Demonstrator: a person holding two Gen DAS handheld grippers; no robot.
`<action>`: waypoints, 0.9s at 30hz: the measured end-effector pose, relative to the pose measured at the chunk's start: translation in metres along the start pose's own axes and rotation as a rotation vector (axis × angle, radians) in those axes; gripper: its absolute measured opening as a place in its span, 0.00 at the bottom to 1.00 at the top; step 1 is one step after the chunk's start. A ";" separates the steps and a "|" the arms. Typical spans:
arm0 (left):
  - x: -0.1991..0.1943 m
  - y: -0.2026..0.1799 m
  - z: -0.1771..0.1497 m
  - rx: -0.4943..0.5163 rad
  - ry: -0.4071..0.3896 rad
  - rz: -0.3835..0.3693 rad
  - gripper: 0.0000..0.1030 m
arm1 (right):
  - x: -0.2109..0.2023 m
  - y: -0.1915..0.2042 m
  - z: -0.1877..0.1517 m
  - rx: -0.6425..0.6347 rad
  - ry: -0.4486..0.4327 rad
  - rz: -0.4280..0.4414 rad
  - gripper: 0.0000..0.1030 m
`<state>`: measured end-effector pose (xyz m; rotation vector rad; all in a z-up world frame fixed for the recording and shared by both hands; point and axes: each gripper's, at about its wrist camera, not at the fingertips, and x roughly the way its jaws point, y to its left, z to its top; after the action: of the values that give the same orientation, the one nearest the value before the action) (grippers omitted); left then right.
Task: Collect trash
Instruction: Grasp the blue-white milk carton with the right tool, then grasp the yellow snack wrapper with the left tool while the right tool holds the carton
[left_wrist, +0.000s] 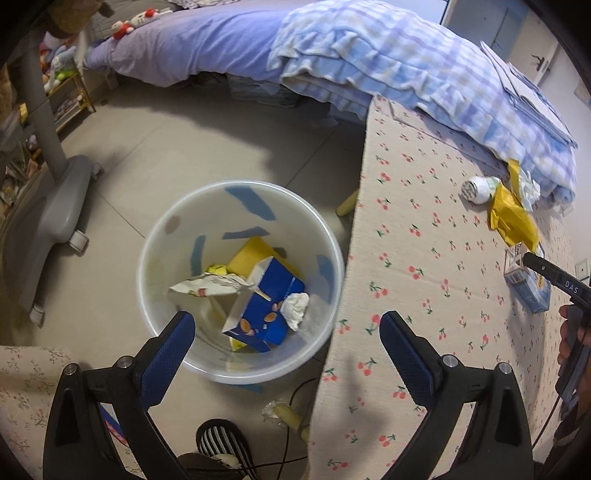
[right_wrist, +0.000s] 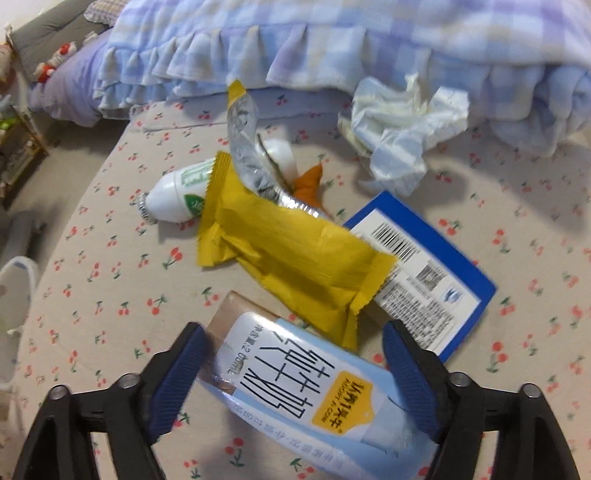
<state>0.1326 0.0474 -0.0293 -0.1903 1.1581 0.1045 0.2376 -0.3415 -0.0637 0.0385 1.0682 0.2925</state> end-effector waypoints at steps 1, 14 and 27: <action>0.000 -0.002 -0.001 0.005 0.001 0.000 0.98 | 0.001 -0.001 -0.002 0.000 0.012 0.026 0.82; 0.001 -0.019 -0.006 0.040 0.002 0.006 0.98 | -0.003 0.035 -0.054 -0.225 0.161 -0.018 0.81; -0.002 -0.090 -0.008 0.105 -0.007 -0.062 0.98 | -0.047 0.003 -0.079 -0.044 0.113 -0.040 0.56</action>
<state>0.1408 -0.0419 -0.0220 -0.1325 1.1461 -0.0109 0.1477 -0.3596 -0.0610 -0.0389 1.1728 0.2843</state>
